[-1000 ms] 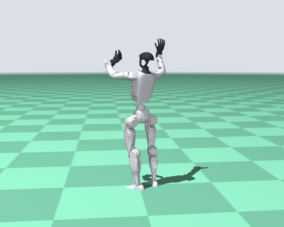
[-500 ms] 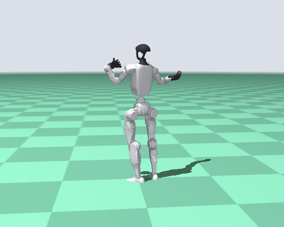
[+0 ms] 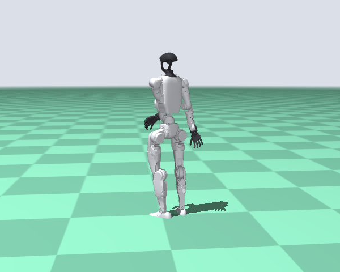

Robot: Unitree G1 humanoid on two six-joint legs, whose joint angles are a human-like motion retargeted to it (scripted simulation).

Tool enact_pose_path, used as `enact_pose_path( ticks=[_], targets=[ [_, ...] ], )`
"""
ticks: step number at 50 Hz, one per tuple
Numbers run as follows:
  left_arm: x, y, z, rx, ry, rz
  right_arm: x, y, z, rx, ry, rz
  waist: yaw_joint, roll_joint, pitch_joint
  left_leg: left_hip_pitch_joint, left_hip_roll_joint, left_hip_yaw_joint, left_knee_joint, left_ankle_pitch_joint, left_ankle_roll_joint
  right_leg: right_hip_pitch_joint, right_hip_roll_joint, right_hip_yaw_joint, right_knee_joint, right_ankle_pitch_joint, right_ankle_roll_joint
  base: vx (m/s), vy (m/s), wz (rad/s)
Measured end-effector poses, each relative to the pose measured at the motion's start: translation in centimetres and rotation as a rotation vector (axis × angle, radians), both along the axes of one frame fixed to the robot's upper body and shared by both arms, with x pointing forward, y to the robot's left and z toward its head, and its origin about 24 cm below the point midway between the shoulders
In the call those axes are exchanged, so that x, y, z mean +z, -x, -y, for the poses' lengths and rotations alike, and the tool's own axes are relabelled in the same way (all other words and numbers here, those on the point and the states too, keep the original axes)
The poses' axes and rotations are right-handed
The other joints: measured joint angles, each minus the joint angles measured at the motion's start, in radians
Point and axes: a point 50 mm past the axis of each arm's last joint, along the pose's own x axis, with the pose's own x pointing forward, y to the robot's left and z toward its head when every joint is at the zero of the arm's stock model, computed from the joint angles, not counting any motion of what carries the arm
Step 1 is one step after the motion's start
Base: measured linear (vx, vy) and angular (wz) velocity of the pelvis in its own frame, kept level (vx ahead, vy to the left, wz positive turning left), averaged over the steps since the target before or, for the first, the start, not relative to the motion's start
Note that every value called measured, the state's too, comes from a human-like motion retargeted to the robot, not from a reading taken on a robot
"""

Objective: Upper body actions

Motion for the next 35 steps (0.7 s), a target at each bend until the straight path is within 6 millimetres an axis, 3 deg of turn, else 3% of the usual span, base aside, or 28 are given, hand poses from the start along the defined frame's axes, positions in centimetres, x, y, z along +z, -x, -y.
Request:
enact_pose_path(
  ticks=[2,5,8,10,15,18,22,28,31,35],
  targets=[
    [-0.4,0.8,0.0,-0.039,-0.001,-0.022,-0.2,-0.6,-0.4,-0.060,0.060,0.027,-0.025,-0.012,0.006,0.005,-0.031,-0.011,-0.013,0.003,0.031,0.012,0.017,-0.017,-0.015,0.003,-0.010,-0.04,-0.01,0.42],
    [-0.4,1.3,0.7,-0.092,0.019,-0.035,-0.5,-2.3,-0.3,-0.151,0.091,0.106,-0.051,-0.019,0.026,0.002,-0.033,-0.011,-0.018,0.027,0.034,0.010,0.011,-0.020,-0.027,0.032,-0.016,-0.03,0.02,-0.11],
    [-0.7,1.7,0.4,-0.157,0.006,-0.043,-0.7,-4.3,1.0,-0.150,0.035,0.122,0.043,-0.007,0.046,0.017,-0.006,0.116,-0.032,0.024,0.024,-0.018,0.009,0.100,-0.008,0.037,-0.005,-0.03,0.02,-1.79],
    [-1.2,2.1,-0.2,-0.185,-0.021,-0.053,-0.7,-5.1,1.3,-0.146,0.012,0.134,0.046,-0.009,0.039,0.046,0.006,0.120,-0.037,-0.001,-0.005,-0.036,0.004,0.109,-0.002,0.039,-0.003,-0.01,0.00,-0.59],
    [-2.3,3.7,-2.0,-0.280,-0.114,-0.072,-0.8,-9.4,2.9,-0.066,0.036,0.298,0.003,-0.011,0.035,0.040,0.009,0.095,-0.028,-0.005,-0.005,-0.039,-0.001,0.082,0.015,0.028,0.000,0.03,-0.01,0.22],
    [-2.7,4.4,-2.8,-0.298,-0.141,-0.091,-0.9,-10.1,2.4,-0.059,0.050,0.364,0.006,-0.014,0.020,0.043,0.009,0.095,-0.029,-0.008,-0.005,-0.038,0.000,0.081,0.018,0.025,0.000,0.06,-0.01,0.00],
    [-2.9,5.0,-3.0,-0.269,-0.134,-0.121,-1.2,-9.4,0.8,-0.086,0.019,0.376,0.029,-0.020,0.000,0.044,0.011,0.089,-0.030,-0.009,-0.005,-0.035,0.003,0.081,0.019,0.019,0.000,0.01,0.00,0.01],
    [-2.8,4.8,-2.7,-0.135,-0.076,-0.160,-1.2,-6.1,-1.5,-0.127,-0.083,0.236,0.088,-0.036,-0.037,0.042,0.007,0.092,-0.031,-0.014,-0.008,-0.018,0.015,0.086,0.012,-0.005,-0.005,0.00,0.00,-0.05],
    [-2.7,4.2,-2.8,-0.090,-0.064,-0.157,-1.2,-5.2,-1.8,-0.051,-0.106,0.195,0.122,-0.045,-0.054,0.044,0.013,0.115,-0.028,-0.019,-0.021,-0.012,0.024,0.110,0.006,-0.016,-0.014,0.03,0.02,-0.39],
    [-2.5,3.3,-3.1,-0.091,-0.077,-0.126,-1.2,-5.6,-1.5,0.097,-0.107,0.213,0.128,-0.040,-0.064,0.043,0.014,0.132,-0.028,-0.021,-0.015,-0.017,0.029,0.129,0.005,-0.011,-0.013,0.02,0.01,-0.13]
  ],
)
